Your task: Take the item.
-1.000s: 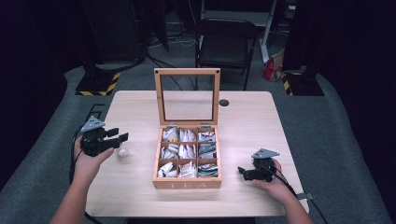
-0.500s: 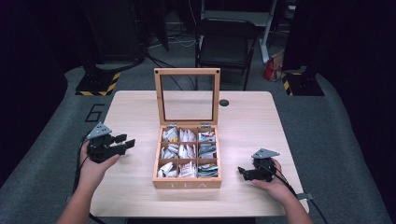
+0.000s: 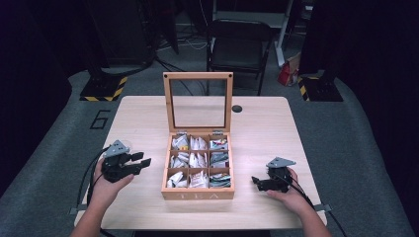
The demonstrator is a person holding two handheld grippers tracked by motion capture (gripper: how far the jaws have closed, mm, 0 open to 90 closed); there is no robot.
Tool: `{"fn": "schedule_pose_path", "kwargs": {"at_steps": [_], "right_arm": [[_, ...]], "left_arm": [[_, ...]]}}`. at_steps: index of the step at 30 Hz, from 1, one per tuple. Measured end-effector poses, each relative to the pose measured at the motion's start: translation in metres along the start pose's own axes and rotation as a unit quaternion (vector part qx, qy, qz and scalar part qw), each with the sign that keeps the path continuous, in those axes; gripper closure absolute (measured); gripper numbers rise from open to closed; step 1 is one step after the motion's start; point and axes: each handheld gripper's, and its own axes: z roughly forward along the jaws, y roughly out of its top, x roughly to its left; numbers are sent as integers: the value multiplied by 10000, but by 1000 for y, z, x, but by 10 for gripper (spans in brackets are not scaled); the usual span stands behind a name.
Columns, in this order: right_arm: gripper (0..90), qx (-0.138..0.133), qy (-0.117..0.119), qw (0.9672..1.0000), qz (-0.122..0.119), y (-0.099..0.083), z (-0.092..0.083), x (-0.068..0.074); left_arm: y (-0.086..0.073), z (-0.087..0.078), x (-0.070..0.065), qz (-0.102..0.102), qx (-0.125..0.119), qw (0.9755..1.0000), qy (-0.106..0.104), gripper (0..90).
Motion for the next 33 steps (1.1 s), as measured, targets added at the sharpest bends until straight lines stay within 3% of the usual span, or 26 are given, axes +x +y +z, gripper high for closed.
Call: {"fn": "schedule_pose_path", "kwargs": {"at_steps": [17,33], "right_arm": [[126,-1,-7,10000,3,0,0,0],[126,-6,-3,10000,-14,0,0,0]], "left_arm": [[-33,9,0,-90,58,9999,-16,548],[-49,17,5,-340,195,9992,-96,549]]}}
